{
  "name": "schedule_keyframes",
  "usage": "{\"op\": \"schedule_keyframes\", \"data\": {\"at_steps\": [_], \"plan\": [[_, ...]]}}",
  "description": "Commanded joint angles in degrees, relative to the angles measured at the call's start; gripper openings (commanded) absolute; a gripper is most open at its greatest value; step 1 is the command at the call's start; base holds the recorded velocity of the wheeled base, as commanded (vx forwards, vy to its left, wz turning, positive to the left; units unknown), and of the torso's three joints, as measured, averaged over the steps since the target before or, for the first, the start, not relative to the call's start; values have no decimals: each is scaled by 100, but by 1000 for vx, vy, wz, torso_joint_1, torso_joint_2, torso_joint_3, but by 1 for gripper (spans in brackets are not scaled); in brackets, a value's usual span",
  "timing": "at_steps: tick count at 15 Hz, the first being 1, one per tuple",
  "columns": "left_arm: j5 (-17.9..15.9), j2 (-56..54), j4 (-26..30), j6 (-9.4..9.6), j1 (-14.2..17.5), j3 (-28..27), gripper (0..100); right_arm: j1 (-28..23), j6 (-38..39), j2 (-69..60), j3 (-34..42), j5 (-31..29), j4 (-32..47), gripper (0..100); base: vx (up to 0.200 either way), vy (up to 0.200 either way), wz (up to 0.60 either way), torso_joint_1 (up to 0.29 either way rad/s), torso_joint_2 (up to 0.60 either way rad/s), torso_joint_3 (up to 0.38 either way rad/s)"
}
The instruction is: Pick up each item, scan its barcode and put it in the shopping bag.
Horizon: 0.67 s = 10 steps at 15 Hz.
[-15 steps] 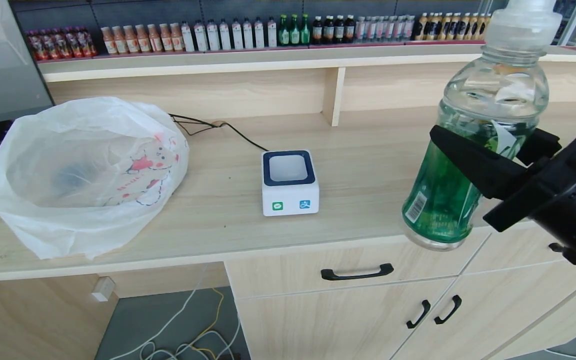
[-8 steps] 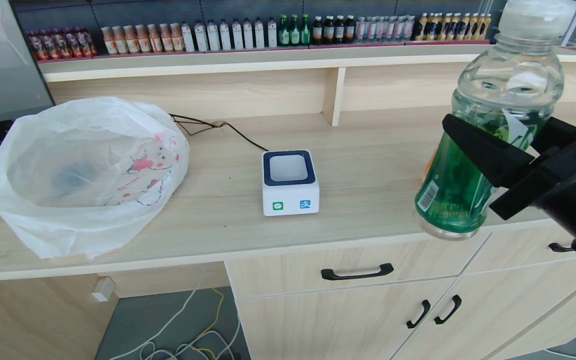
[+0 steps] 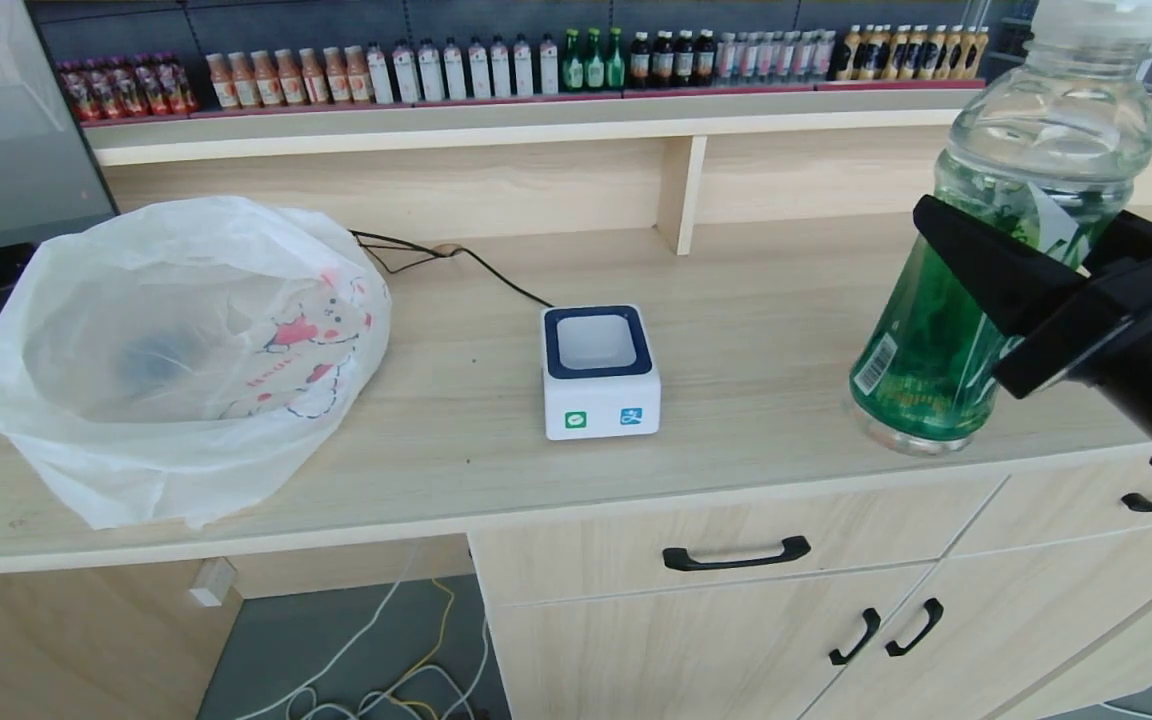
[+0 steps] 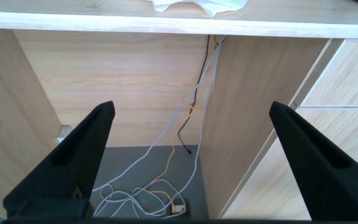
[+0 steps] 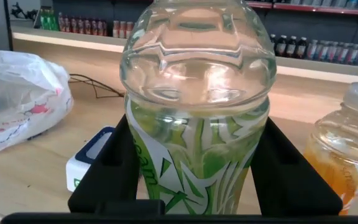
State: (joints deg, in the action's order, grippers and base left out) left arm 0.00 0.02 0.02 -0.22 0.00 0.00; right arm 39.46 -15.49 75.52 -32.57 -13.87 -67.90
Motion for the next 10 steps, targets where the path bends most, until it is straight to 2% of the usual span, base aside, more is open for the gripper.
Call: {"op": "schedule_keyframes", "data": {"at_steps": [1,7,10], "plan": [[0,-2,-2,-4,0,0,100,9,3,33,23,25,-13,0,0,200,0,7,2,2],[0,-2,-2,22,-9,0,100,-9,11,323,-197,25,-13,0,0,200,0,2,2,2],[0,-2,-2,22,-9,0,100,-9,-6,367,-223,7,-21,0,0,0,0,0,0,0]]}}
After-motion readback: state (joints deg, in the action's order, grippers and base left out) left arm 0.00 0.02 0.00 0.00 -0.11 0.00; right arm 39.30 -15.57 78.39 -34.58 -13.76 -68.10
